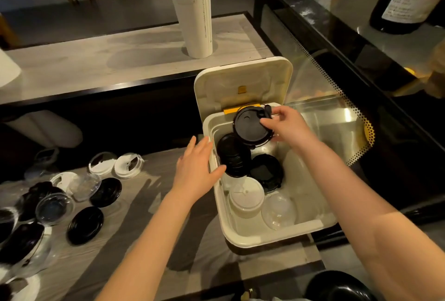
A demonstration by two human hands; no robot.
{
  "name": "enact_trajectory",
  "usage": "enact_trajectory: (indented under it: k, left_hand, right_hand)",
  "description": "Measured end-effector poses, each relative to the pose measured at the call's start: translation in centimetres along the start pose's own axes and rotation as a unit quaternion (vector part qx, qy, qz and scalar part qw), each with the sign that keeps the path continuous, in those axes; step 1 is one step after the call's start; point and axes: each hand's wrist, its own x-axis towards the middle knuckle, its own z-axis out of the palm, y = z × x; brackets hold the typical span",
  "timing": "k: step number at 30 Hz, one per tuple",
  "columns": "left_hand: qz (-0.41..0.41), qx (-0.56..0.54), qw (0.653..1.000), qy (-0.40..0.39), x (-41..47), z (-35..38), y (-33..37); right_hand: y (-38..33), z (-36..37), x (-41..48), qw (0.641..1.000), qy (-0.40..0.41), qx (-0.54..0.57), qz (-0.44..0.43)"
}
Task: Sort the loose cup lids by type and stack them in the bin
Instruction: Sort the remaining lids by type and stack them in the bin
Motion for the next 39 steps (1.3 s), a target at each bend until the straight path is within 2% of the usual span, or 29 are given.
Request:
enact_trajectory:
  k: [2,4,6,8,10,16,20,22,24,26,29,35,37,39]
  left_hand:
    - [-0.003,0.028,0.999,-0.036,-0.1,0.3,-0.3]
    - [-0.002,0.038,0.999,-0.035,-0.1,0.3,-0.3]
    - [-0.004,0.041,0.999,-0.033,0.0,0.4,-0.4]
    - [-0.003,0.038,0.999,-0.035,0.1,0.5,-0.5]
    - [-0.001,0.038,0.999,-0.034,0.1,0.6,-0.5]
    - [-0.002,0.032,0.999,-0.033,0.1,0.8,-0.5]
    - [-0.001,0.034,0.999,-0.033,0.2,0.8,-0.5]
    - [-0.001,0.031,0.999,-0.036,0.2,0.8,-0.6]
    - [-0.002,0.027,0.999,-0.036,0.2,0.9,-0.6]
    - [0.000,0.027,0.999,-0.036,0.2,0.9,-0.6]
    - [0.003,0.031,0.999,-0.039,0.2,0.9,-0.7]
    - [0.032,0.077,0.996,-0.039,0.1,-0.1,-0.9]
    - [0.037,0.096,0.995,-0.016,-0.3,-1.1,-1.6]
    - [0.016,0.094,0.995,-0.006,-1.1,-2.3,-2.7]
  right_hand:
    - [0.2,-0.2,1.6,0.999,0.021,-0.027,0.013]
    - [0.3,-0.7,2.5,0.990,0.032,-0.134,0.005]
    - [0.1,-1.3,2.6,0.956,-0.007,-0.292,0.013]
    - [-0.1,-1.6,2.3,0.916,-0.070,-0.395,0.033]
    - [0.0,-1.3,1.8,0.894,-0.115,-0.431,0.049]
    - [1.6,1.8,2.7,0.803,-0.177,-0.567,0.048]
    - [3.9,2.7,1.9,0.775,-0.148,-0.614,0.013]
    - [4.9,2.6,1.4,0.773,-0.142,-0.618,-0.026]
    - [5.7,2.3,1.2,0.795,-0.138,-0.588,-0.055]
    - [6.0,1.9,0.9,0.825,-0.154,-0.541,-0.061]
    - [5.6,1.3,-0.2,0.832,-0.188,-0.519,-0.050]
    - [2.0,2.4,-2.5,0.878,-0.150,-0.438,-0.117]
    - [0.3,3.8,-3.2,0.876,-0.150,-0.430,-0.160]
    - [-1.2,5.5,-3.9,0.854,-0.154,-0.449,-0.211]
